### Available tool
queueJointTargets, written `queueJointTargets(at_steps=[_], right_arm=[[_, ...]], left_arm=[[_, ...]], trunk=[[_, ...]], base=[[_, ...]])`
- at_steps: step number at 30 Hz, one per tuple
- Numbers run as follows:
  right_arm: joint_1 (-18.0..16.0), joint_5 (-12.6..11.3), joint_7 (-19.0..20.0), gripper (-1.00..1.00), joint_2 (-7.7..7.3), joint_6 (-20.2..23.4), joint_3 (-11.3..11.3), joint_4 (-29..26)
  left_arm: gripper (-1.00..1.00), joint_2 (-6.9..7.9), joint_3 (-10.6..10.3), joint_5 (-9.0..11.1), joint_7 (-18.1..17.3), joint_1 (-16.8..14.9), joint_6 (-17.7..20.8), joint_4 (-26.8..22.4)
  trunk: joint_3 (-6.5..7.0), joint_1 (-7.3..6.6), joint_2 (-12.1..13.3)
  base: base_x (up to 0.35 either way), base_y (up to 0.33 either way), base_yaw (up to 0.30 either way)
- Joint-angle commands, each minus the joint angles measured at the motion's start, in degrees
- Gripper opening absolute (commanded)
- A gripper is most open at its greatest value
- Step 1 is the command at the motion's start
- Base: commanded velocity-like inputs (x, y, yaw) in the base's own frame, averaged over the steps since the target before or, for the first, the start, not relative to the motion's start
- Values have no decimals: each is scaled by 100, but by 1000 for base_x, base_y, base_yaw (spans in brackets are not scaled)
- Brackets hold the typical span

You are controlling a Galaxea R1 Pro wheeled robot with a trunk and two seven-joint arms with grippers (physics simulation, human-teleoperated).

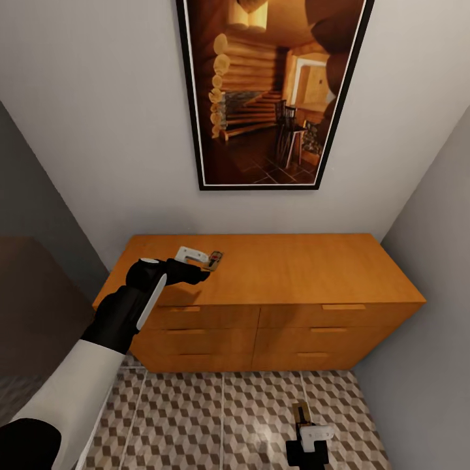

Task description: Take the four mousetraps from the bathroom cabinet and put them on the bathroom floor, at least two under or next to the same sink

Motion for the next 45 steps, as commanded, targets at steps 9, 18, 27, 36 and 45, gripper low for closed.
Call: queueJointTargets(at_steps=[9, 18, 27, 36, 45], right_arm=[[-4, -27, -27, -100, -2, -12, 49, 5], [-4, -27, -27, -100, -11, -12, 49, 5], [-4, -27, -27, -100, -3, -12, 49, 5], [-4, -27, -27, -100, -3, -12, 49, 5], [-4, -27, -27, -100, -2, -12, 49, 5]], left_arm=[[100, 31, -8, 14, -9, -6, 28, -12], [100, 36, 374, 15, -450, -6, 22, -38], [100, 1, 1474, 10, -564, -6, 20, -24], [100, -36, 1533, -11, -530, -6, 9, -31], [100, -141, 1453, -23, -546, -1, 3, 12]], trunk=[[-10, 3, -11], [-10, 3, -11], [-10, 3, -11], [-10, 3, -11], [-10, 3, -11]], base=[[0, 0, 0], [0, 0, 0], [0, 0, 0], [0, 0, 0], [0, 0, 0]])
